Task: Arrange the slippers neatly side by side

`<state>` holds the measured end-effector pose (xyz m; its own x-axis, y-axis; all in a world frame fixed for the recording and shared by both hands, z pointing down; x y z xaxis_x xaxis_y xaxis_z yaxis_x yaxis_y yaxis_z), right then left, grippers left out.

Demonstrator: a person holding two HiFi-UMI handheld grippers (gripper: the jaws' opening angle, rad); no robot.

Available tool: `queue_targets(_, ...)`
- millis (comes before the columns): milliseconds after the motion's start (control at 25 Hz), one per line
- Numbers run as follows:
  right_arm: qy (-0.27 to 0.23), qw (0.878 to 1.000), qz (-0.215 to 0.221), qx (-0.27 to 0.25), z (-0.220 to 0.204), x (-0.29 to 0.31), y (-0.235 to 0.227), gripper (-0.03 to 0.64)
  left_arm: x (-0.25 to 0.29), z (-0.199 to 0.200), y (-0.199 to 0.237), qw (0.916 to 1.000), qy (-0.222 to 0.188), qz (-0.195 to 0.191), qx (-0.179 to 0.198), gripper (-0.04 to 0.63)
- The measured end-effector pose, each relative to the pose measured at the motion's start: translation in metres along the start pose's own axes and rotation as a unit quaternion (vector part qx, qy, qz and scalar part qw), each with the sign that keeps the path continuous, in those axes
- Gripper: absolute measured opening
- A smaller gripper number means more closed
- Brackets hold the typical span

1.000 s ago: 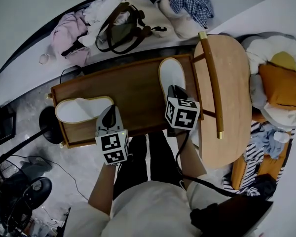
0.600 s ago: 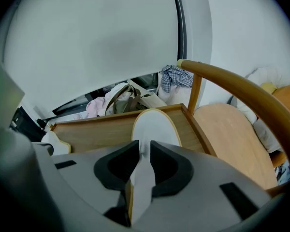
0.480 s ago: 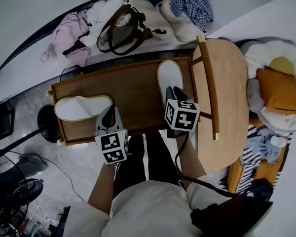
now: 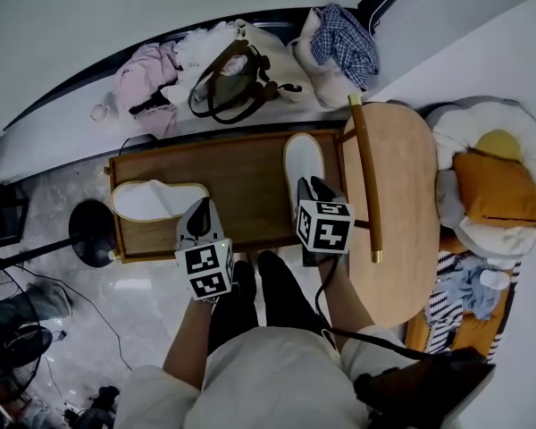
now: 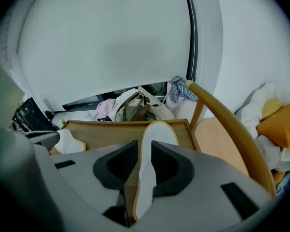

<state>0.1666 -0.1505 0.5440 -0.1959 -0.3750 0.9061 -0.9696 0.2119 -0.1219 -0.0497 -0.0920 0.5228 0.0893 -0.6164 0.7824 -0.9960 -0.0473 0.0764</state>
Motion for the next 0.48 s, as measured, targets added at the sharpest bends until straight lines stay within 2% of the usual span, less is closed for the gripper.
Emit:
queue_targets(200,-0.028,0.999,0.008,-0.026,0.017,-0.03,0.009,0.098,-0.023,0.014,0.006,0.9993,-0.028,0.017,-0.018,0.005)
queue_targets(480,-0.067,0.996,0.022,-0.05,0.031,-0.075,0.021,0.097,-0.058,0.038,-0.006,0.9968,-0.074,0.019,-0.022,0.005)
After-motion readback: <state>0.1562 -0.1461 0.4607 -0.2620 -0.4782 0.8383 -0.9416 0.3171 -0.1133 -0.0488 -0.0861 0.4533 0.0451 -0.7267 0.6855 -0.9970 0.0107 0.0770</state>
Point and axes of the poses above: the fingertips, and each gripper's own axes: x forward along the fingers, y to its left, z out of its top, the point moved 1 cm from there along -x, backward along the fingers, and after that the axes turned 12 degrees about y, right-handed, at the moved point
